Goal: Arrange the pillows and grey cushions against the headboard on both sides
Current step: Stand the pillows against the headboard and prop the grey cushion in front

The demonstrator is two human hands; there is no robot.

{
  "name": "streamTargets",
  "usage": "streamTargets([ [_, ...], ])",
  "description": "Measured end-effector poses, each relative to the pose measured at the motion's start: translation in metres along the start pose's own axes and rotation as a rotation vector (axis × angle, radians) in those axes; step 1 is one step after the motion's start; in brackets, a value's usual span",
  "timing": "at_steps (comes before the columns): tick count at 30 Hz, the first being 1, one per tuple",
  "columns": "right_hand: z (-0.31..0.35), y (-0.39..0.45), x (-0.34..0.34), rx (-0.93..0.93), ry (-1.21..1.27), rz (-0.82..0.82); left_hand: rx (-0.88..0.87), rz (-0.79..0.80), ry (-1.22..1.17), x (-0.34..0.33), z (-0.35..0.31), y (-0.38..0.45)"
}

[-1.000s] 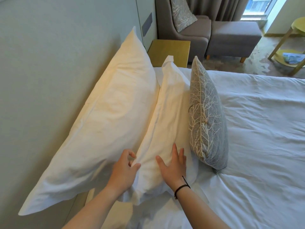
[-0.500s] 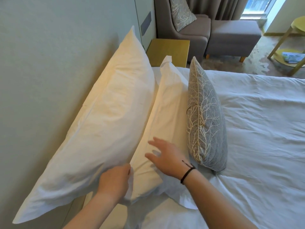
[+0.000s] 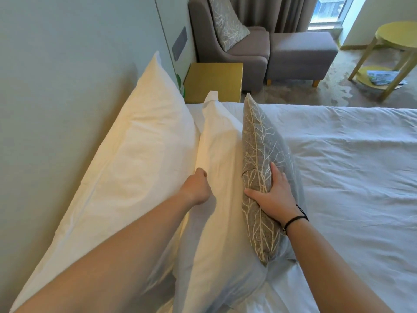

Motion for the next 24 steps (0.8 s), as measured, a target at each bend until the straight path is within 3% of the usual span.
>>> streamTargets([
  [4,-0.003,0.002,-0.002,-0.006,0.074,0.027,0.129,-0.051,-0.165,0.026,-0.009,0.066],
  [10,-0.011,0.002,0.001,0.029,0.112,0.006,0.117,-0.121,-0.400,0.063,-0.035,0.150],
  [13,-0.016,0.004,0.002,0.023,0.193,0.009,0.036,-0.270,-0.265,0.091,-0.048,0.181],
  [16,-0.012,0.008,0.000,0.037,0.234,-0.008,-0.115,-0.409,0.144,0.115,-0.064,0.198],
  [18,-0.006,0.010,-0.007,0.038,0.226,0.012,-0.158,-0.410,0.341,0.112,-0.063,0.204],
  [21,-0.002,0.011,-0.014,0.025,0.141,0.023,-0.174,-0.351,0.334,0.104,-0.059,0.214],
  [24,-0.006,0.012,-0.013,0.024,0.120,0.013,-0.120,-0.323,0.155,0.115,-0.059,0.231],
])
Point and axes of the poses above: each hand's wrist, its own y-axis towards the middle knuckle, its own x-axis out of the back of the hand, z = x × y, the point moved 10 cm from there along y, towards the middle knuckle, and after that the axes turned 1 degree about y, right-handed, at the moved point
